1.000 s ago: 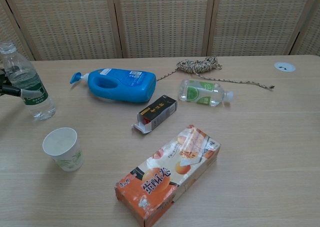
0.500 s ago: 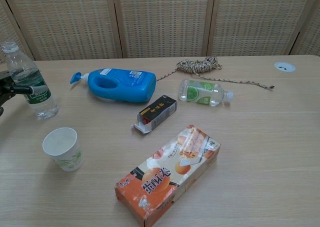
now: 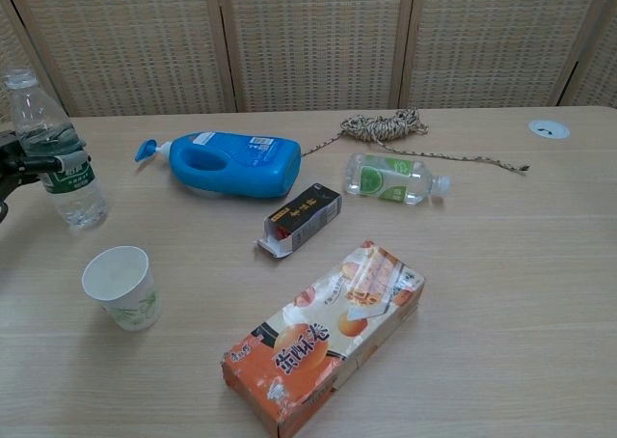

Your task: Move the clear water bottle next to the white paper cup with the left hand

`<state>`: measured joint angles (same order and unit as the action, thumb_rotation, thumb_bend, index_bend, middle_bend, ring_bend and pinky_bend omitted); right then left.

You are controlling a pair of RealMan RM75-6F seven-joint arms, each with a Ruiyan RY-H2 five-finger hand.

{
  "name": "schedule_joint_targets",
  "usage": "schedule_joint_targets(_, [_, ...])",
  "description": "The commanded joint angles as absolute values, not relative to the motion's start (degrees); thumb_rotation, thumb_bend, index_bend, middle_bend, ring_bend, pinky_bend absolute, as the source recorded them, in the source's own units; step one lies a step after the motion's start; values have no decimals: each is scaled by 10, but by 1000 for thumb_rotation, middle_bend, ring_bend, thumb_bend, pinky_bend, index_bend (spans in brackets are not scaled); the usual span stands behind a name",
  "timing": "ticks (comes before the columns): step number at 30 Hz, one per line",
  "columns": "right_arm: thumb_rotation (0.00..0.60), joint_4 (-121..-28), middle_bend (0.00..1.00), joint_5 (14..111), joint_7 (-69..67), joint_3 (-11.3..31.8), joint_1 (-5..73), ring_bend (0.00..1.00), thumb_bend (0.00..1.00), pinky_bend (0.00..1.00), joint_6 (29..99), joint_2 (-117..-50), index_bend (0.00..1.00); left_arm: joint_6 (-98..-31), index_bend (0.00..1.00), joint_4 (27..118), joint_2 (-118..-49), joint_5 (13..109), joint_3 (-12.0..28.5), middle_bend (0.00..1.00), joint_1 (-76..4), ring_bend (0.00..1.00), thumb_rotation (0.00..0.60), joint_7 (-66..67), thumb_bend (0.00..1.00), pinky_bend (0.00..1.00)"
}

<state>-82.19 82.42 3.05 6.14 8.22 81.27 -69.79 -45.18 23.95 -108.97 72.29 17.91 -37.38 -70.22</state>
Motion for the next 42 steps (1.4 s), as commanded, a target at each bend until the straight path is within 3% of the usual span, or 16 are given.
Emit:
schedule_joint_targets(1, [600,-822,0,825,31,61,82,0,0,0,813,-698,0,-458,498,237,-1090,725,179,471,-372,328,600,-713,552,431])
schedule_joint_targets(10, [600,-825,0,828,32,60,81,0,0,0,817,-696,0,-488,518,259,-1050,763,152,487,-373,343,600,-707,554,442])
schedule_joint_targets(28, [600,-840,0,842,40,54,74,0,0,0,836,-692,0,-569,561,425,-823,911,-3,493,-326,346,600,-554,553,443])
schedule_joint_targets(42, [600,-851,0,852,42,54,68,0,0,0,853,-686,0,-596,561,492,-787,962,-66,493,-310,346,600,-408,554,443])
